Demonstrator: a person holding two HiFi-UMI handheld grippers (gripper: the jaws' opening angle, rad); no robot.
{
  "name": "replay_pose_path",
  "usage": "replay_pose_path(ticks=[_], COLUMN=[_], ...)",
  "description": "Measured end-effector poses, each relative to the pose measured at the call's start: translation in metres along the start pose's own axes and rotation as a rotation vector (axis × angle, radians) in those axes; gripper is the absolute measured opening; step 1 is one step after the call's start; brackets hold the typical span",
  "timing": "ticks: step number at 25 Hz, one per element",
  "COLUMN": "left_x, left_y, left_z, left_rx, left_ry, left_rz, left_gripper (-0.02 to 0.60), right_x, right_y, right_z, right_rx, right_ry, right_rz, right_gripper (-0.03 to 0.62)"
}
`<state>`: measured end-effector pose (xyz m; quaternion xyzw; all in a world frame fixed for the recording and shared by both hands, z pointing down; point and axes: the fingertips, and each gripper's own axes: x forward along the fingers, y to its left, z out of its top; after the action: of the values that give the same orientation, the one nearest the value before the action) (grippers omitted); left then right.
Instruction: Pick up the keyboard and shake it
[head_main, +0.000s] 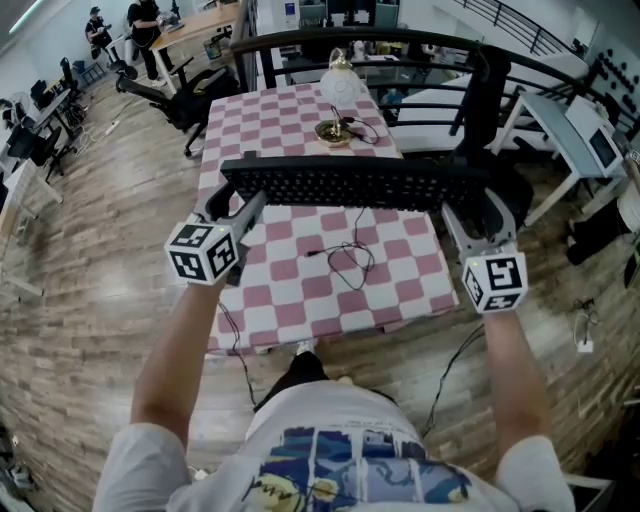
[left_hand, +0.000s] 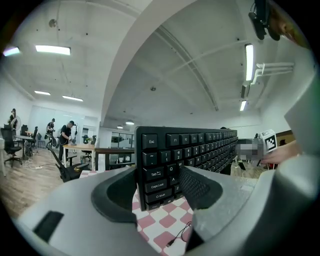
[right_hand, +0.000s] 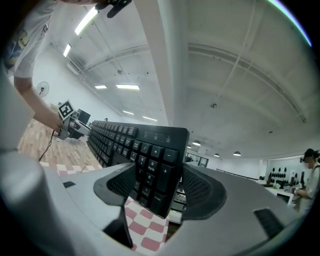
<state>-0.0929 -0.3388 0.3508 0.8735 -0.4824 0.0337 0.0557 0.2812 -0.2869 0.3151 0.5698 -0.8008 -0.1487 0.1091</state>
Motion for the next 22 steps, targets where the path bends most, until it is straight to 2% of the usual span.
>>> replay_pose_path(ticks=[5,11,22], left_x=[-0.006,-0.012,-0.028], left_y=[-0.010,-0.017,-0.026], left_z=[0.021,0.047,0.074], left_rx=[0.045,0.102,0.149], left_ry=[-0.055,-0.121,-0.213], left_rz=[-0.002,0.002,0.009], left_gripper=[0.256,0.256,0.256], right_x=[-0.010,-0.021,-0.033], right_y=[-0.007,-0.013,-0.017], right_z=[0.014,0.025,0.053], right_rx=[-0.037,-0.071,-0.121], right_ry=[-0.075,-0.086,-0.147], right_rz=[-0.007,-0.048,-0.069], right_gripper=[0.285,0.285,0.284])
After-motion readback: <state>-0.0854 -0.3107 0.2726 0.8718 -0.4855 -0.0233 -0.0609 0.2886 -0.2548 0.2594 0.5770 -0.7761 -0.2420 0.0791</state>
